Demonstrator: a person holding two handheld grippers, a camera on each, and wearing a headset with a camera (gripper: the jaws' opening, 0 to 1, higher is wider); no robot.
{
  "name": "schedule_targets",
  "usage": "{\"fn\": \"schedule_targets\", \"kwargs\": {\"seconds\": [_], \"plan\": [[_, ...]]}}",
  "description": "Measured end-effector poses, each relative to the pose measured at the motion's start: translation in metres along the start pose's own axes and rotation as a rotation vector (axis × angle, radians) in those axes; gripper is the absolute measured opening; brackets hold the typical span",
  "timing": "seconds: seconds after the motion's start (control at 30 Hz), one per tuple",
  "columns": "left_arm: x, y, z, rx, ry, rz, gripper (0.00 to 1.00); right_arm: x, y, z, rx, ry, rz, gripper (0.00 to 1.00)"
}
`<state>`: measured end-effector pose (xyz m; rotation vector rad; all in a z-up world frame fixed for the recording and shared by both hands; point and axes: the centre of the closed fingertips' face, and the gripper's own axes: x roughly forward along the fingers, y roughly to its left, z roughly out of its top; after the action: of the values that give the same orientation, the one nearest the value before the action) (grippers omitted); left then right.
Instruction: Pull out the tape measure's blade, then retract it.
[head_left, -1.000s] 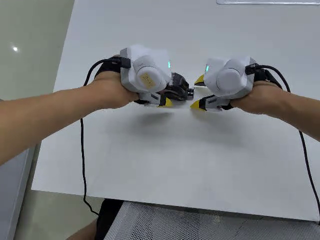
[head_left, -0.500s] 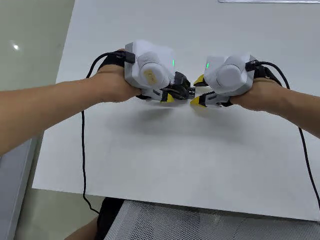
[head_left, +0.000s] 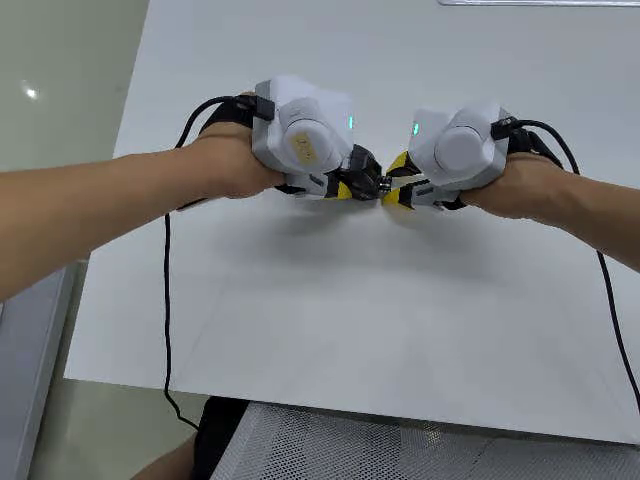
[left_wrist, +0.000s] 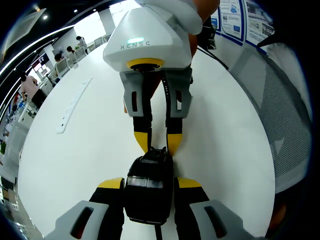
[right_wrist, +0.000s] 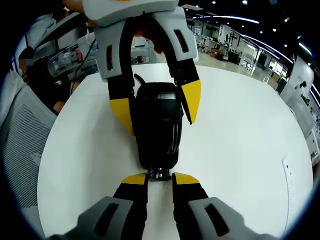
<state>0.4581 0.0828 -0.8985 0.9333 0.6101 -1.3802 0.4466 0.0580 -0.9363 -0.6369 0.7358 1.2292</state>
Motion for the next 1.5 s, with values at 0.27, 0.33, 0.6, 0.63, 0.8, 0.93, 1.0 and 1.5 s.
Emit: {"fn": "schedule_targets", "kwargs": {"seconds": [0.27, 0.33, 0.6, 0.63, 0.8, 0.93, 1.0, 1.5], "plan": [[0.0012, 0.0009, 0.0013, 0.0, 0.005, -0.015, 0.34, 0.0007, 0.0005, 0.0011, 0.002, -0.007, 0.01, 0.16], [0.0013, 0.0009, 0.0011, 0.001, 0.007, -0.017, 0.34, 0.0007, 0.0005, 0.0012, -0.002, -0.007, 0.012, 0.16], [0.0016, 0.0009, 0.0014, 0.011, -0.004, -0.022, 0.34, 0.0009, 0.0005, 0.0013, -0.013, -0.014, 0.022, 0.16], [0.0018, 0.001, 0.0015, 0.009, -0.005, -0.022, 0.34, 0.001, 0.0003, 0.0013, -0.015, -0.015, 0.024, 0.16], [0.0017, 0.0009, 0.0016, 0.012, -0.005, -0.02, 0.33, 0.0009, 0.0002, 0.0014, -0.02, -0.018, 0.028, 0.15], [0.0017, 0.0008, 0.0016, 0.012, -0.004, -0.019, 0.33, 0.0009, 0.0002, 0.0014, -0.024, -0.018, 0.029, 0.14], [0.0016, 0.0007, 0.0014, 0.01, 0.001, -0.02, 0.33, 0.0008, 0.0004, 0.0016, -0.041, -0.021, 0.027, 0.13], [0.0008, -0.0001, 0.0004, 0.014, 0.006, -0.029, 0.32, -0.0001, -0.0004, -0.0008, -0.065, -0.014, 0.033, 0.12]]}}
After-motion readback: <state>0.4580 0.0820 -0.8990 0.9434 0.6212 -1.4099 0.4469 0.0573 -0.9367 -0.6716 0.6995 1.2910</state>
